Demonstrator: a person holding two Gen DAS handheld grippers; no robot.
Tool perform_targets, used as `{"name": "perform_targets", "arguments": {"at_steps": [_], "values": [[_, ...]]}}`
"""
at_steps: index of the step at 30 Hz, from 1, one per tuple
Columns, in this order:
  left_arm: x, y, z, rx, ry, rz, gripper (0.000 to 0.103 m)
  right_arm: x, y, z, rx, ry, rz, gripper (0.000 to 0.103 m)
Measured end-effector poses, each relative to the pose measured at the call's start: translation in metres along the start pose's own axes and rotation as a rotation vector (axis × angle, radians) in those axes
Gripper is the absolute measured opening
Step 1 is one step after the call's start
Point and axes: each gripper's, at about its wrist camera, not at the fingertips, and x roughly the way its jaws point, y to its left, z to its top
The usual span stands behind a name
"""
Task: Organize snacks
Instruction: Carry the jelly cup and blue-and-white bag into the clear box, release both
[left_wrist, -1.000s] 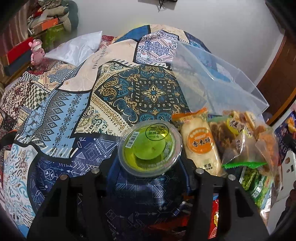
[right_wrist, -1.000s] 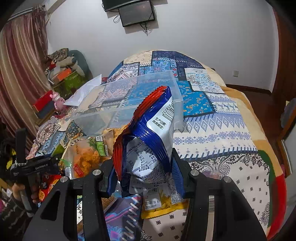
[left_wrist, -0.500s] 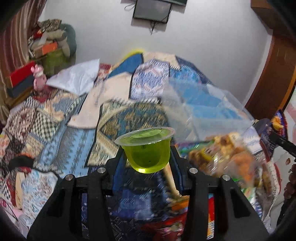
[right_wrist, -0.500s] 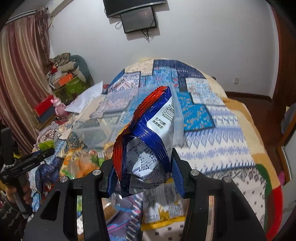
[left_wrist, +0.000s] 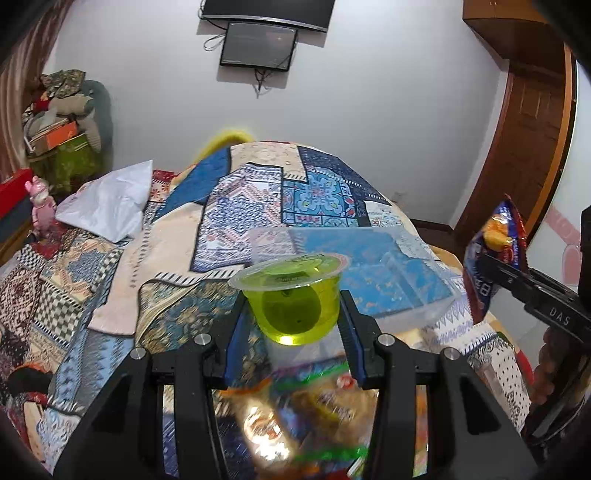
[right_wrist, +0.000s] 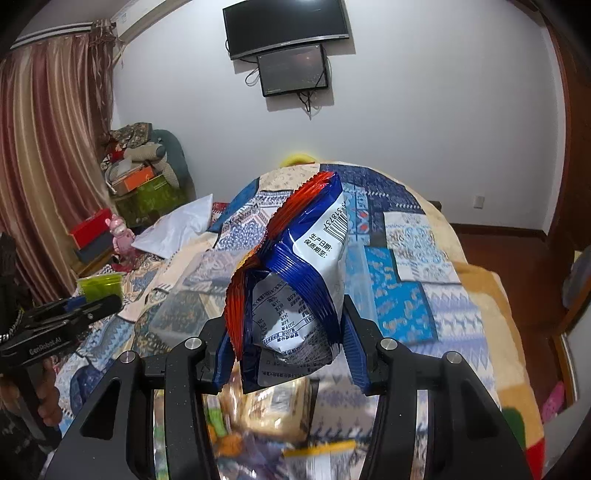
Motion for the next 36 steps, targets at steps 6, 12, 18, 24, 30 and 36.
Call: {"name": "perform_targets", "arguments": {"at_steps": [6,12,18,24,30,36], "values": [[0.036,-0.013,0.010,0.021,0.061,0.004,0.045,0.030,0.001,0.006,-0.009,0.027,-0.012,0.046],[0.073,-0.020,0.010,0.031,0.135,0.008,0.045,0.064,-0.002,0.003,-0.003,0.089,-0.029,0.046],[0.106,-0.019,0.007,0.012,0.216,0.022,0.045,0.087,-0.001,-0.003,-0.014,0.163,-0.020,0.047],[0.115,-0.022,0.000,0.021,0.234,0.031,0.045,0.100,0.001,-0.012,-0.037,0.235,-0.007,0.047],[0.111,-0.027,-0.003,0.038,0.231,0.034,0.046,0.100,0.003,-0.016,-0.057,0.267,-0.001,0.049],[0.084,-0.028,0.006,0.030,0.185,0.026,0.050,0.081,0.008,-0.016,-0.090,0.235,-0.022,0.067]]}}
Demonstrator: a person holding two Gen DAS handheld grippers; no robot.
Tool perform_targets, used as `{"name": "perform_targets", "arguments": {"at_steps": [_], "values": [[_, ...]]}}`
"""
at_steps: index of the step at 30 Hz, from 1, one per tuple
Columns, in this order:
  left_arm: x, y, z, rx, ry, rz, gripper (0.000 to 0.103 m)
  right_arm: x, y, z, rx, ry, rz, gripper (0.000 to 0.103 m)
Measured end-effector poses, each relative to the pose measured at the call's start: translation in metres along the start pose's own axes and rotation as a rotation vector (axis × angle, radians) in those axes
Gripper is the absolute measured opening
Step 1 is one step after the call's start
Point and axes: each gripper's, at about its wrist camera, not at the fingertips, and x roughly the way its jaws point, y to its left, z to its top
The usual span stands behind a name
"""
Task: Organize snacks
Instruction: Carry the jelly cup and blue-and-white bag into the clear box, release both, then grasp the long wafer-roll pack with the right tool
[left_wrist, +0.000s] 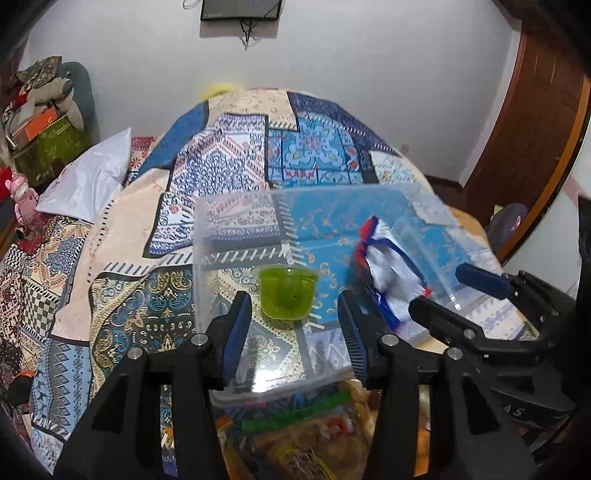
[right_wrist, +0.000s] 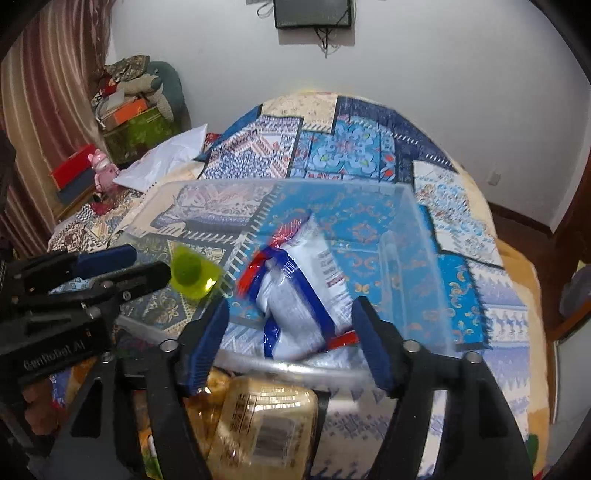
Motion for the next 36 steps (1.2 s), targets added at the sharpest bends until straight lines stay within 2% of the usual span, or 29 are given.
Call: {"name": "perform_targets", "arguments": {"at_steps": [3,7,13,16,23,29,36], "values": [[-0.025,0.000,0.001,-0.006,-0.037,-0.007,0.057,-0.019,-0.003,-0.002,0.015,-0.025,0.004,0.068],[-0.065,0.000,-0.003,0.006,-0.098,0.010,0.075,-0.053,-0.007,-0.006,0.040,-0.067,0.012,0.069],[-0.111,0.007,-0.028,0.011,-0.119,0.033,0.093,-0.101,-0.012,-0.024,0.052,-0.127,-0.029,0.078],[-0.123,0.013,-0.049,0.012,-0.100,0.056,0.096,-0.119,-0.018,-0.037,0.073,-0.139,-0.042,0.082],[-0.130,0.023,-0.108,-0.001,-0.001,0.074,0.096,-0.138,-0.032,-0.077,0.114,-0.103,-0.083,0.083],[-0.114,0.028,-0.153,-0.051,0.107,0.078,0.097,-0.135,-0.042,-0.114,0.145,-0.030,-0.108,0.083],[-0.092,0.019,-0.180,-0.060,0.182,0.076,0.097,-0.126,-0.057,-0.149,0.200,0.043,-0.113,0.083]]}}
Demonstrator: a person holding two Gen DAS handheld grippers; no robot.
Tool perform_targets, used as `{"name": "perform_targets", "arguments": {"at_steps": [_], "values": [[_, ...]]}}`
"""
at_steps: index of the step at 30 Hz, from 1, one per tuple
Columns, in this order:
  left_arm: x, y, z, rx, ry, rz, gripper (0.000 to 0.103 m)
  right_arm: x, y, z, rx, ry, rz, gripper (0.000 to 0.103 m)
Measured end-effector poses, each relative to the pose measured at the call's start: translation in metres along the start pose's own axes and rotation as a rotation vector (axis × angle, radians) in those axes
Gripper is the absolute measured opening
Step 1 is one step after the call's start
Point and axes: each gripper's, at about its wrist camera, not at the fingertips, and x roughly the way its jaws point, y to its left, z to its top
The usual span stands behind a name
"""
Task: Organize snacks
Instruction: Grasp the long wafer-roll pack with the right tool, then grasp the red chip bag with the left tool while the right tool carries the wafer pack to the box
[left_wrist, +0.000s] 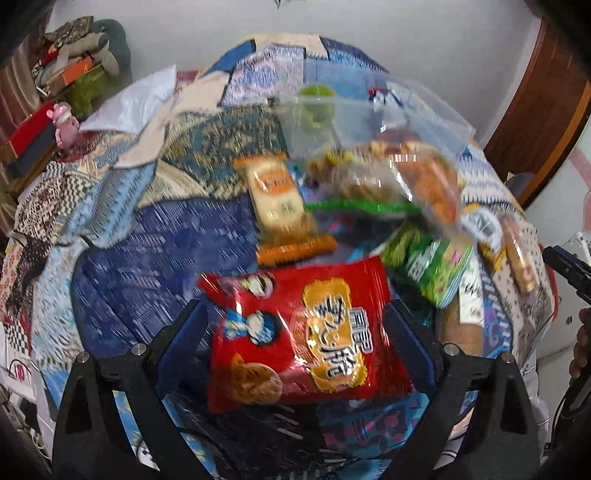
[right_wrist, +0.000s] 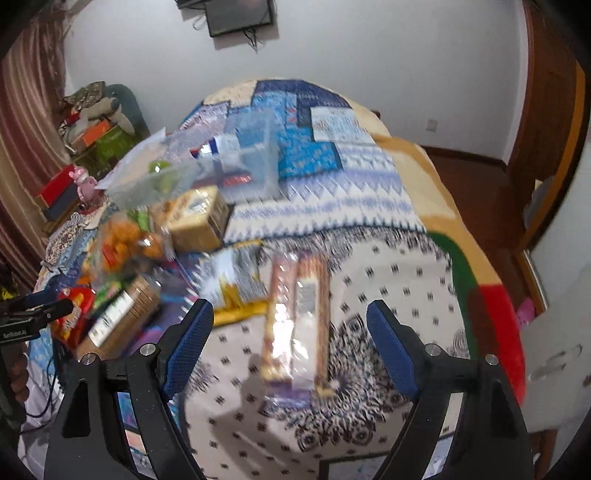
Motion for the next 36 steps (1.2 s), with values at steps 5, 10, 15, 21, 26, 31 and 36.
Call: {"name": "perform_targets", "arguments": {"at_steps": [5,10,15,21,26,31,36], "values": [[0.013,-0.004,-0.009,-0.020,0.016,0.009,0.102,0.007,-0.006,-0.009,0.003,0.025,-0.015,0.083],[0.028,0.004,-0.010,-0.085,0.064,-0.047,0.103,0.017,-0.011,-0.012,0.018,0.042,-0.015,0.083],[0.032,0.002,-0.010,-0.066,0.045,-0.038,0.103,0.030,-0.008,-0.011,0.012,0.057,0.007,0.083],[0.028,-0.003,-0.012,-0.045,0.008,-0.038,0.092,0.042,-0.003,-0.012,-0.019,0.061,-0.024,0.062],[0.016,-0.001,-0.008,-0.027,-0.012,-0.050,0.074,0.039,-0.007,-0.010,-0.013,0.058,-0.005,0.043],[-0.001,-0.007,-0.008,0.018,-0.058,-0.026,0.061,0.033,-0.008,-0.010,0.010,0.047,0.022,0.043],[-0.019,-0.006,0.003,0.003,-0.080,-0.065,0.043,0.020,-0.004,-0.003,0.018,0.006,0.035,0.043]]}}
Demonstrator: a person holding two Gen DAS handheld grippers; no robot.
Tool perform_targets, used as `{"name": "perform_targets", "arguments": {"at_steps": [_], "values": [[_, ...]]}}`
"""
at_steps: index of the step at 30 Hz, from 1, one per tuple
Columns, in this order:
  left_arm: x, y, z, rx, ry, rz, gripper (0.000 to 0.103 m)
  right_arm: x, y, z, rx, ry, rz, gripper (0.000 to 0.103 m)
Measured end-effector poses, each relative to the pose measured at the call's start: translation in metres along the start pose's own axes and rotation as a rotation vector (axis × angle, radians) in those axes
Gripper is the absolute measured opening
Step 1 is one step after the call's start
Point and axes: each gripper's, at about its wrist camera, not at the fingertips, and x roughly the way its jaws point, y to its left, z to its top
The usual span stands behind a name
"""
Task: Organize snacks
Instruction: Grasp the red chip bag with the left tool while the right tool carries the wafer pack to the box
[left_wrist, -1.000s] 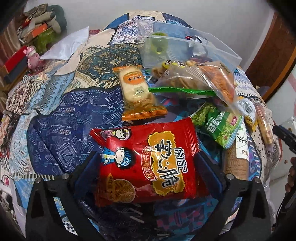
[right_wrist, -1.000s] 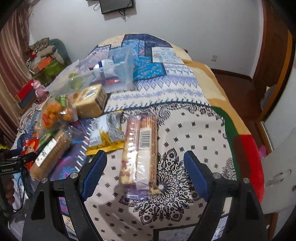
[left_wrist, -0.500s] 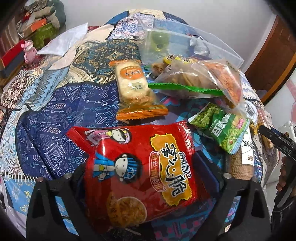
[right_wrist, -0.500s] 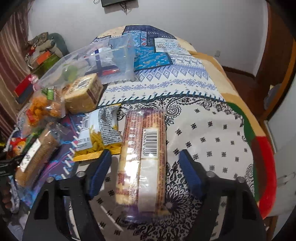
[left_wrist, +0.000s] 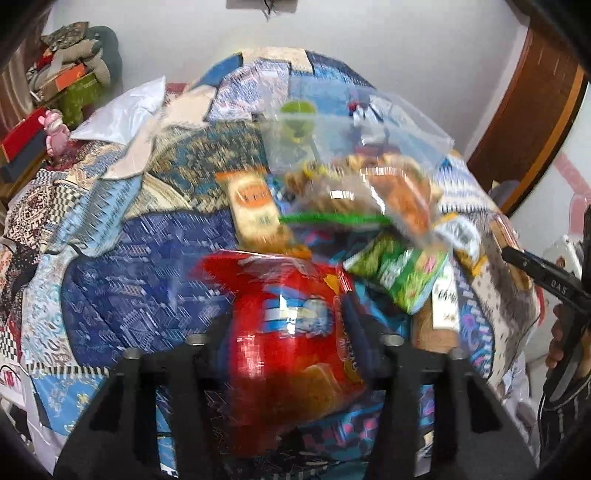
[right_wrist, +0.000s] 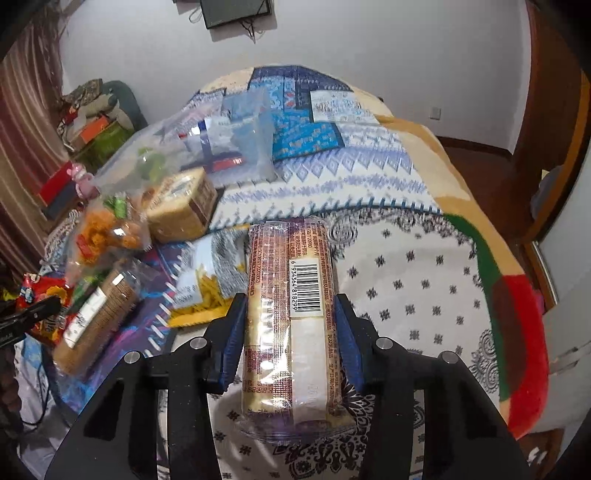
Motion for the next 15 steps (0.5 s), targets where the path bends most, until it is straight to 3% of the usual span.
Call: {"name": "perform_targets", "arguments": {"at_steps": [3,15], "values": [[-0.010,0.002,0.009,-0.010,-0.020,-0.029,0.034,-0.008,0.004,0.008,0.005,-0.035,0.015,0.043],[-0.050,-0.001,0.040,0.020,-0.143,-0.047,0.026,-0.021,0.028,0.038,-0.022,-0.129,0.080,0.043]]}}
